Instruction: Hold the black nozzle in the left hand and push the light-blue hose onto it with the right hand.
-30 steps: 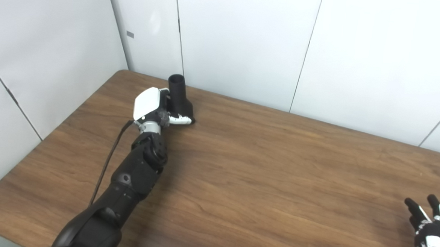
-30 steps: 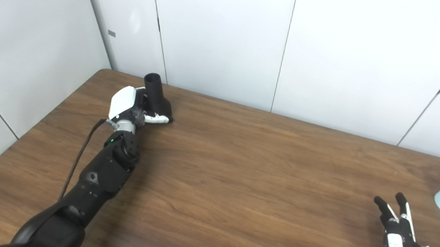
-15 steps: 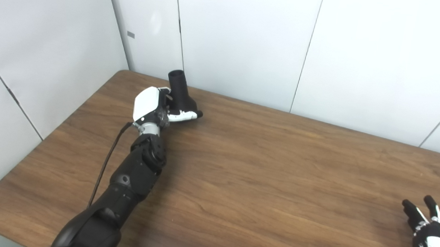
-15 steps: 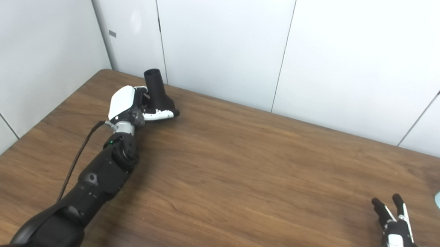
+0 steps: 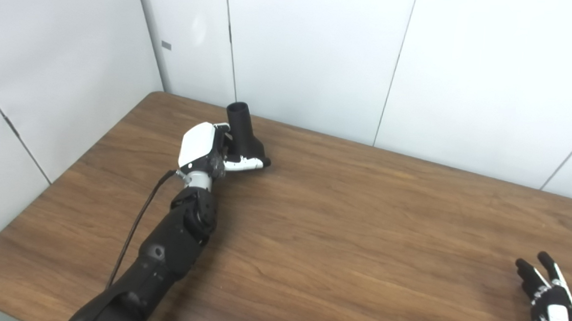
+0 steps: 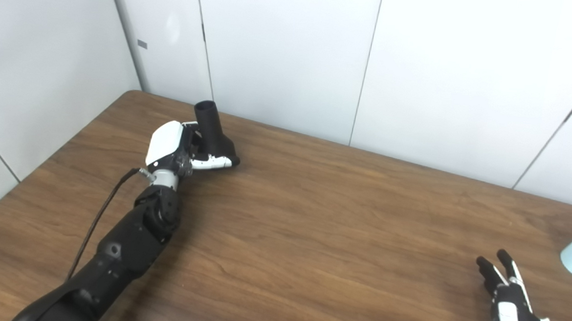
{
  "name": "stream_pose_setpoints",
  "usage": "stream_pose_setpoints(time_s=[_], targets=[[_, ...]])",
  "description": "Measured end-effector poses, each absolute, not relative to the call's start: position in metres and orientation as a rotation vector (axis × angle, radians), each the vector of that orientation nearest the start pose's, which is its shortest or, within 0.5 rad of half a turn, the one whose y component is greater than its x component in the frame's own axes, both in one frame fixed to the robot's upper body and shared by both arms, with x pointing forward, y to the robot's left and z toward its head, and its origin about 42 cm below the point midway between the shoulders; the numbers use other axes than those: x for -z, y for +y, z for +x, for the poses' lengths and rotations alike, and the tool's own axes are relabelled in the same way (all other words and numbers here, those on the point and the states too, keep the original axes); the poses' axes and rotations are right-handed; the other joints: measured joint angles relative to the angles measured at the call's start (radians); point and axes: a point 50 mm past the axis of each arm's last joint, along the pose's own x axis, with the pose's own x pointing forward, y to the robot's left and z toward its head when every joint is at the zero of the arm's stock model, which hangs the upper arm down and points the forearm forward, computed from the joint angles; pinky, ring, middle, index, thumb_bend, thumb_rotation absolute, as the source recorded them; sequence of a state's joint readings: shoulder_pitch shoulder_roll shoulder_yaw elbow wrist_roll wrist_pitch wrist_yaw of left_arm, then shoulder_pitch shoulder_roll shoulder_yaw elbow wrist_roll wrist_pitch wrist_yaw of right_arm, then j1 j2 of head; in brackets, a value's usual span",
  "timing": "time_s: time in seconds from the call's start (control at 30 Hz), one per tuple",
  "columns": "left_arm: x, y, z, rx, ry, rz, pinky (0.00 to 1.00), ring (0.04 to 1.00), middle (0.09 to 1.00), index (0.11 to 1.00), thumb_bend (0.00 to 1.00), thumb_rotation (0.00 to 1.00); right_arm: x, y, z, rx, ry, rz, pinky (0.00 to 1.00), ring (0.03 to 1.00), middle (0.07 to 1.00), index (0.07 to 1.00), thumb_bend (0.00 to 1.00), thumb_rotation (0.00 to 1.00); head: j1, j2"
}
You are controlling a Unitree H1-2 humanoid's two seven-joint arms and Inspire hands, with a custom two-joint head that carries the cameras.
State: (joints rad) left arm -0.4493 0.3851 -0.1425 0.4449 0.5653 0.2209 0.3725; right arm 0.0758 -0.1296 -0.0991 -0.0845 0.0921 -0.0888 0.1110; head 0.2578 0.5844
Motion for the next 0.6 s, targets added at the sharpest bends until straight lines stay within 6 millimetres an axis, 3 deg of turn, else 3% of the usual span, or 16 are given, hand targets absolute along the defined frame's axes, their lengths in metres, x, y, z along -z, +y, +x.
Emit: stream_pose_setpoints(time_s=[0.2, 0.4, 0.53, 0.6], targets=[[-0.15, 0.305, 0.404, -0.32, -0.05, 1.008, 0.78, 0.624, 0.473, 0.506, 0.52, 0.0, -0.111, -0.274, 0.258, 0.008, -0.11, -0.061, 0.94, 0.892, 0.835, 0.918, 0.48, 0.89, -0.046, 0.011], [-0.15, 0.281, 0.377, -0.23, -0.098, 1.005, 0.75, 0.67, 0.514, 0.466, 0.52, 0.0, -0.112, -0.27, 0.26, 0.03, -0.116, -0.071, 0.91, 0.879, 0.819, 0.915, 0.52, 0.89, -0.112, 0.028], [-0.158, 0.265, 0.362, -0.191, -0.159, 1.025, 0.73, 0.647, 0.441, 0.504, 0.52, 0.0, -0.113, -0.264, 0.26, 0.031, -0.119, -0.078, 0.93, 0.885, 0.821, 0.914, 0.5, 0.91, -0.147, 0.037], [-0.162, 0.255, 0.355, -0.178, -0.191, 1.035, 0.76, 0.628, 0.449, 0.508, 0.52, 0.0, -0.114, -0.262, 0.259, 0.037, -0.115, -0.073, 0.92, 0.879, 0.817, 0.91, 0.52, 0.9, -0.172, 0.043]])
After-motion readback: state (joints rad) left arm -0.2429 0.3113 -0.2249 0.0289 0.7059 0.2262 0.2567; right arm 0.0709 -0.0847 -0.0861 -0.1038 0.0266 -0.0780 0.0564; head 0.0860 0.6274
